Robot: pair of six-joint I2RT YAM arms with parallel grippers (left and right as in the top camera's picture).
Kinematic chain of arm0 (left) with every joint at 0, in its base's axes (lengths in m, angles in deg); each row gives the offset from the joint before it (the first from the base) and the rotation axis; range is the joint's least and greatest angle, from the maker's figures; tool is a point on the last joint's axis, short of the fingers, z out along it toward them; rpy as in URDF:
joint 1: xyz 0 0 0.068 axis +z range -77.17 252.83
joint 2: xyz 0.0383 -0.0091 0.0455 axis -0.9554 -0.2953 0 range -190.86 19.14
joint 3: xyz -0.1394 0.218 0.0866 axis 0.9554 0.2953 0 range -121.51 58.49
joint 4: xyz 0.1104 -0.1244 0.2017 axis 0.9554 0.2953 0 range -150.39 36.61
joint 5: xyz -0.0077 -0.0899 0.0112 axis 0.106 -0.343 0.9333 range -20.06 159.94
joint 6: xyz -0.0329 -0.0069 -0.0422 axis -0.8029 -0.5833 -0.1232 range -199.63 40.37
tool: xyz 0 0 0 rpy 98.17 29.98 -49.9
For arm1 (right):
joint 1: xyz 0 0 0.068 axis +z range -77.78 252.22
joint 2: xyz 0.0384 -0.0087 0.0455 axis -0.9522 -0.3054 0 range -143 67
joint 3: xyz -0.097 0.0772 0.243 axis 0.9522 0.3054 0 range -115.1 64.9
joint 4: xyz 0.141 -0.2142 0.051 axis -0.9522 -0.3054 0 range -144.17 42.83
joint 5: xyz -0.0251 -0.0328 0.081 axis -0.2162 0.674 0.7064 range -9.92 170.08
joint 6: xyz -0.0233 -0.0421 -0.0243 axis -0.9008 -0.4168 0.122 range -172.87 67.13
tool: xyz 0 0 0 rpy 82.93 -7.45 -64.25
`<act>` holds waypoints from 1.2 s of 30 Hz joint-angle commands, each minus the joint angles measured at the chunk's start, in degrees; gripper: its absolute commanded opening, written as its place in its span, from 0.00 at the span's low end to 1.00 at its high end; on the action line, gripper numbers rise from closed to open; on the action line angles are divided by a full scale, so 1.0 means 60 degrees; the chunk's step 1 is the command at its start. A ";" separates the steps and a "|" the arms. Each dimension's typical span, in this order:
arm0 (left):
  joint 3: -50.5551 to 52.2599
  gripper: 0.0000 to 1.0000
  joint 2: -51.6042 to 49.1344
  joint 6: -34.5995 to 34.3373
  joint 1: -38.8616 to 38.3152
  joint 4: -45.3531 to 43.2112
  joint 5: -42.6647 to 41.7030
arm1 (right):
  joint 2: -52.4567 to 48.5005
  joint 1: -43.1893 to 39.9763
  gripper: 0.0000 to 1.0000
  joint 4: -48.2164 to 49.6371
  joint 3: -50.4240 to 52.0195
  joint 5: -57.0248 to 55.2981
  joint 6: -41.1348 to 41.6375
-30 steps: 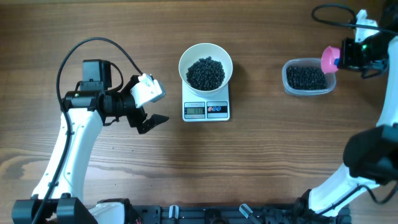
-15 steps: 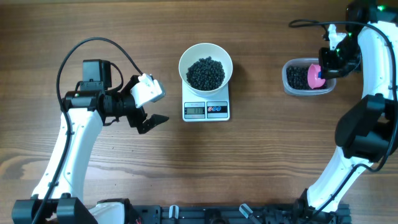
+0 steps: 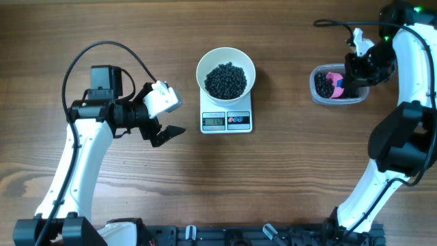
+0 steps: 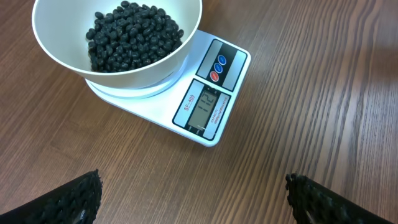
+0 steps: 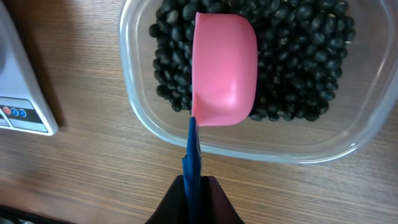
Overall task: Scoop item into bowl and weigh 150g on scale
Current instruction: 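Return the scoop to the bean tub and scoop more beans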
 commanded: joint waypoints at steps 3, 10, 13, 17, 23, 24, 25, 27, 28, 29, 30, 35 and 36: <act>-0.0055 1.00 -0.0040 -0.0058 0.0026 0.0004 -0.0044 | -0.0273 -0.0131 0.04 -0.0168 0.0026 0.1096 -0.0514; -0.0055 1.00 -0.0040 -0.0058 0.0026 0.0004 -0.0044 | -0.0273 -0.0860 0.04 -0.0390 0.0026 0.2492 -0.1260; -0.0055 1.00 -0.0040 -0.0058 0.0026 0.0004 -0.0044 | -0.0273 -0.1107 0.04 -0.0437 0.0022 0.2561 -0.1326; -0.0055 1.00 -0.0040 -0.0058 0.0026 0.0004 -0.0044 | -0.0273 -0.1410 0.04 -0.0525 0.0026 0.2878 -0.1501; -0.0055 1.00 -0.0040 -0.0058 0.0026 0.0004 -0.0044 | -0.0273 -0.2251 0.04 -0.0714 0.0022 0.3508 -0.1759; -0.0055 1.00 -0.0040 -0.0058 0.0026 0.0004 -0.0044 | -0.0273 -0.2412 0.04 -0.0714 0.0022 0.3690 -0.1763; -0.0055 1.00 -0.0040 -0.0058 0.0026 0.0004 -0.0044 | -0.0273 -0.2626 0.04 -0.0718 0.0022 0.3869 -0.1785; -0.0055 1.00 -0.0040 -0.0058 0.0026 0.0004 -0.0044 | -0.0273 -0.2896 0.04 -0.0718 0.0026 0.4277 -0.1978; -0.0055 1.00 -0.0040 -0.0058 0.0026 0.0004 -0.0044 | -0.0266 -0.2973 0.04 -0.0714 0.0022 0.4437 -0.2011; -0.0055 1.00 -0.0040 -0.0058 0.0026 0.0004 -0.0044 | -0.0266 -0.3020 0.04 -0.0714 0.0022 0.4564 -0.2014; -0.0055 1.00 -0.0040 -0.0058 0.0026 0.0004 -0.0044 | -0.0266 -0.3027 0.04 -0.0718 0.0022 0.4652 -0.2036; -0.0055 1.00 -0.0040 -0.0058 0.0026 0.0004 -0.0044 | -0.0153 -0.2776 0.04 -0.0714 0.0022 0.5697 -0.2288; -0.0055 1.00 -0.0040 -0.0058 0.0026 0.0004 -0.0044 | -0.0062 -0.2688 0.04 -0.0714 0.0022 0.5869 -0.2331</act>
